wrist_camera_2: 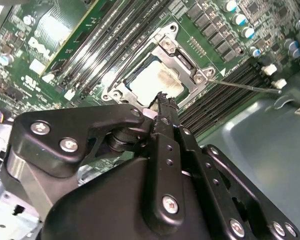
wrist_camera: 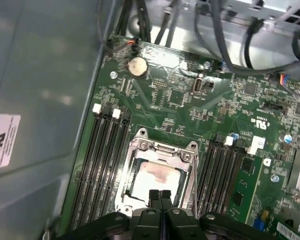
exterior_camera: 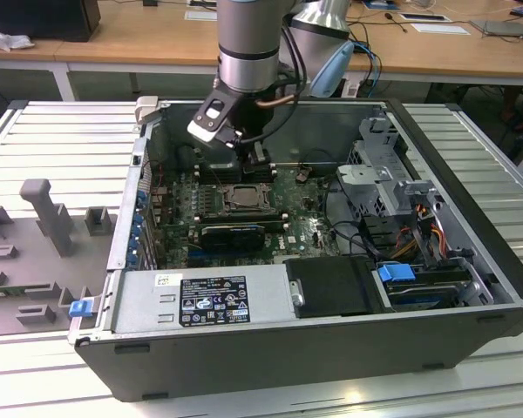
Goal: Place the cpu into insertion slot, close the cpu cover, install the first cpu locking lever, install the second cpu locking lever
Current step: 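Install the first cpu locking lever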
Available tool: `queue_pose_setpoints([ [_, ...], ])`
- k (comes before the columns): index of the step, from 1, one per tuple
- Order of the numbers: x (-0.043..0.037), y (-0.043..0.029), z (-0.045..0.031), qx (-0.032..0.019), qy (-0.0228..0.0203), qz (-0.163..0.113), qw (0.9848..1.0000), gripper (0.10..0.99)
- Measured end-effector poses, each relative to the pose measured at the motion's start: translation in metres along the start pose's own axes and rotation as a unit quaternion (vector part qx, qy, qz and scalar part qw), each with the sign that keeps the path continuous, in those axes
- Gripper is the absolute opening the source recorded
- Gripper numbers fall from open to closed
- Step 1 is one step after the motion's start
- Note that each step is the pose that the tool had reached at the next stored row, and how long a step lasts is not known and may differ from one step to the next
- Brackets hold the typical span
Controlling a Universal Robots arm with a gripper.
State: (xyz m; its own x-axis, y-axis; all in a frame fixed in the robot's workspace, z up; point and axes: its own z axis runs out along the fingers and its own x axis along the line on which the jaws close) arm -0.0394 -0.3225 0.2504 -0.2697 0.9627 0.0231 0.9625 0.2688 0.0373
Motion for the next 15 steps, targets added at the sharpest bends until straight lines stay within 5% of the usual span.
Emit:
queue_pose_setpoints([
  [6, 0.0, 0.0, 0.0001, 0.0018, 0.0012, -0.066, 0.9978, 0.106],
  [9, 0.0, 0.0, 0.0, 0.0027, 0.0027, -0.106, 0.9943, 0.106],
  [12, 0.0, 0.0, 0.0001, 0.0038, 0.0045, -0.154, 0.9881, 0.106],
  [15, 0.0, 0.0, 0.0001, 0.0041, 0.0051, -0.17, 0.9854, 0.106],
])
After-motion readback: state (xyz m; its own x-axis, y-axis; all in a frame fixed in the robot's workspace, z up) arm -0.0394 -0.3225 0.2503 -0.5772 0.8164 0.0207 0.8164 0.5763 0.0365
